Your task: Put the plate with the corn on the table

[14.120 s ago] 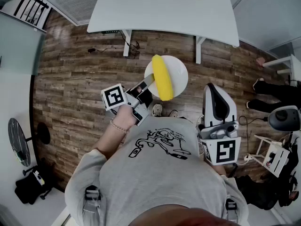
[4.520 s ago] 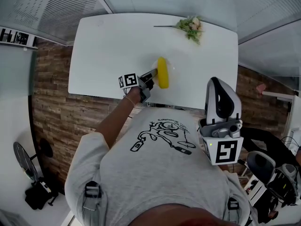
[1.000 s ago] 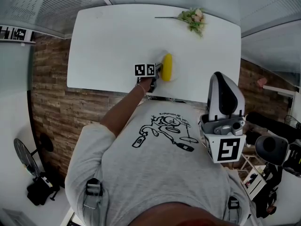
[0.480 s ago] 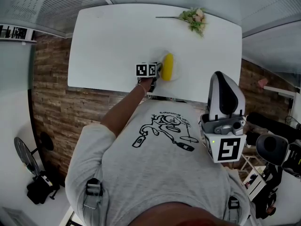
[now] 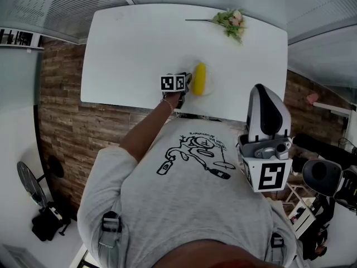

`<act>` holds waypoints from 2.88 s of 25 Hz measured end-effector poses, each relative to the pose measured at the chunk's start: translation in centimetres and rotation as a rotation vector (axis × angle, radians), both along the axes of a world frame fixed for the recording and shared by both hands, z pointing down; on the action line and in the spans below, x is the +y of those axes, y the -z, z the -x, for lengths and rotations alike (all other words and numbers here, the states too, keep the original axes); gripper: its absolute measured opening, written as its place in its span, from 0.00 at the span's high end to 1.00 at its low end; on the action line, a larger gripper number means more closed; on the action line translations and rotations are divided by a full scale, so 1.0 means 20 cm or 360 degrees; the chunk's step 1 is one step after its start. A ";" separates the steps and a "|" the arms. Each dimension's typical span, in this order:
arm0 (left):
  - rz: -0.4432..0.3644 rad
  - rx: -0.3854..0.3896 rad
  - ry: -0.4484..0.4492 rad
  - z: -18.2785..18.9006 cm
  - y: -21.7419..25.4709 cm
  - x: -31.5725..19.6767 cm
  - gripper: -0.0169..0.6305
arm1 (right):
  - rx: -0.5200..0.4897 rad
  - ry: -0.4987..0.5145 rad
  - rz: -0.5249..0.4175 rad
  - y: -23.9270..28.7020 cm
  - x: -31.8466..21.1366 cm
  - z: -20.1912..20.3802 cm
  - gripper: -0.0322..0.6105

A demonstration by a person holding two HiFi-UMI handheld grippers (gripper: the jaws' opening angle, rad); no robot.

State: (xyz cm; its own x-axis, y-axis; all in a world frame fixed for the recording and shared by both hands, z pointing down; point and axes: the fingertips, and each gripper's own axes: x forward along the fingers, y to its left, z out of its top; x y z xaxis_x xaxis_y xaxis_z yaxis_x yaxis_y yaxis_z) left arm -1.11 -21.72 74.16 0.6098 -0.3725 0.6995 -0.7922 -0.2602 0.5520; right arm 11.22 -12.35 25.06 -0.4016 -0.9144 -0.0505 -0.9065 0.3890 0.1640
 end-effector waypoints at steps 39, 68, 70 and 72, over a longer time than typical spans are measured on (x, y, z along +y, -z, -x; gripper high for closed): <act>-0.1478 0.0097 0.0020 0.07 1.87 -0.05 0.90 | -0.0010 0.0003 0.0082 -0.07 -0.02 -0.05 0.94; -0.1889 0.0015 0.0023 0.06 2.48 0.19 0.90 | -0.0016 0.0023 0.0135 -0.10 -0.08 -0.06 0.94; -0.1882 0.0018 0.0029 0.06 2.47 0.19 0.90 | -0.0002 0.0029 0.0134 -0.10 -0.08 -0.06 0.94; -0.1874 0.0028 0.0029 0.05 2.47 0.19 0.90 | 0.0006 0.0030 0.0132 -0.09 -0.08 -0.06 0.94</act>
